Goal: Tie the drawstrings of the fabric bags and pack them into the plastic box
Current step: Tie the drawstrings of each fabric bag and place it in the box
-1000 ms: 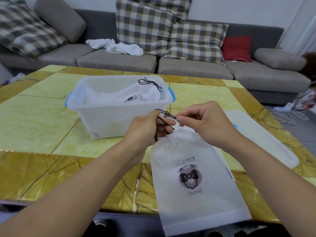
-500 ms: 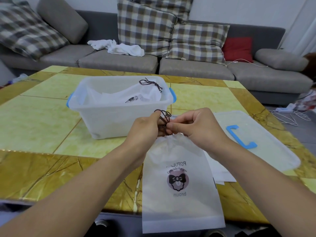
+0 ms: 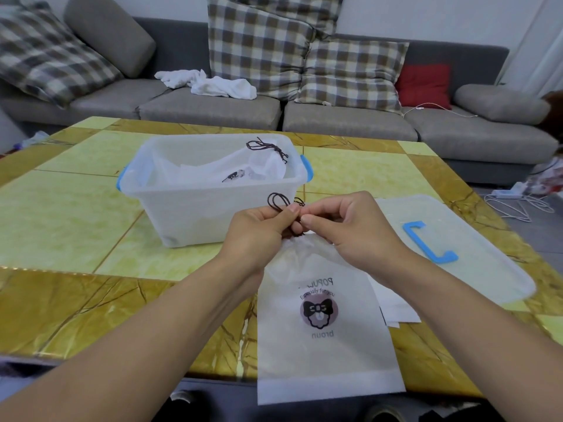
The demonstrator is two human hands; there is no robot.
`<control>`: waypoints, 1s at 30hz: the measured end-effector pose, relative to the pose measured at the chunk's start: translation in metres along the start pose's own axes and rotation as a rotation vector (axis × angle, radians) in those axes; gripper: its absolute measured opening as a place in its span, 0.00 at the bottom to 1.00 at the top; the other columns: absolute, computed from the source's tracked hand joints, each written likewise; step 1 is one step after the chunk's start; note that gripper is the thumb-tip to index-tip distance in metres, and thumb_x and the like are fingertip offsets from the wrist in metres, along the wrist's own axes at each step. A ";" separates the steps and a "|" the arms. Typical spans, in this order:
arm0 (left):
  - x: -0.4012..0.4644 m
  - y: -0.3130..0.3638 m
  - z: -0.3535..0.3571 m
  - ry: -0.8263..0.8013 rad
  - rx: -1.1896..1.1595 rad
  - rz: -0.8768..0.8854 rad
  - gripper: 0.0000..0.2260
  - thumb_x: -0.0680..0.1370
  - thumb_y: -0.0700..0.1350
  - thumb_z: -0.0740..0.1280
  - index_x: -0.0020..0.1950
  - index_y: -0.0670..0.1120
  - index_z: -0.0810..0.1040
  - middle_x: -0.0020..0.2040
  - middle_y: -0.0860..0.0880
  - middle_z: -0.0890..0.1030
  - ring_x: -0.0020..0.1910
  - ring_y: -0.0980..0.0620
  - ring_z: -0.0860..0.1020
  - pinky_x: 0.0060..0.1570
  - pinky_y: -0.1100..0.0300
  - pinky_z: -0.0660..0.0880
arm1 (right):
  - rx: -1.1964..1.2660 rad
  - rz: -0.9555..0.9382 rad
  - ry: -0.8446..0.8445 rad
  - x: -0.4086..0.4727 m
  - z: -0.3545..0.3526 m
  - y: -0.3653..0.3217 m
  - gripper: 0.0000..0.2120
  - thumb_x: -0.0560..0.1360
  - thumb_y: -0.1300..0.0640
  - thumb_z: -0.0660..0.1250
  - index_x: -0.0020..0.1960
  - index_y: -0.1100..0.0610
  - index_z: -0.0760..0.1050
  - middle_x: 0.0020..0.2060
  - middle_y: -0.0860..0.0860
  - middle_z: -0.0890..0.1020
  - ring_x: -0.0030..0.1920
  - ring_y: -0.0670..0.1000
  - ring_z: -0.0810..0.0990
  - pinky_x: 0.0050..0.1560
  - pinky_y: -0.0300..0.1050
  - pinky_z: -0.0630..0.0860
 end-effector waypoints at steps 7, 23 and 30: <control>-0.003 0.020 -0.003 0.059 0.249 0.235 0.15 0.81 0.46 0.68 0.37 0.43 0.84 0.34 0.47 0.85 0.34 0.53 0.80 0.40 0.57 0.77 | 0.039 0.082 0.037 0.000 -0.004 0.006 0.04 0.74 0.63 0.74 0.46 0.65 0.84 0.38 0.56 0.87 0.27 0.39 0.78 0.27 0.33 0.71; 0.003 0.012 -0.008 0.072 0.022 0.144 0.11 0.80 0.42 0.69 0.38 0.41 0.83 0.32 0.47 0.83 0.34 0.53 0.81 0.43 0.62 0.80 | 0.283 0.226 -0.088 0.000 0.006 0.026 0.09 0.77 0.65 0.69 0.56 0.63 0.83 0.50 0.58 0.87 0.56 0.57 0.85 0.60 0.51 0.80; 0.002 0.028 -0.004 0.012 0.272 0.305 0.09 0.83 0.43 0.65 0.45 0.45 0.82 0.34 0.51 0.83 0.37 0.54 0.82 0.50 0.56 0.79 | 0.070 0.099 0.009 0.005 -0.011 0.011 0.03 0.73 0.64 0.75 0.46 0.62 0.83 0.38 0.58 0.87 0.40 0.53 0.85 0.51 0.52 0.83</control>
Point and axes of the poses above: each hand's wrist, its own x-axis towards the middle knuckle, its own z-axis out of the palm, y = z × x, the point moved 10 cm from there along x, towards the middle knuckle
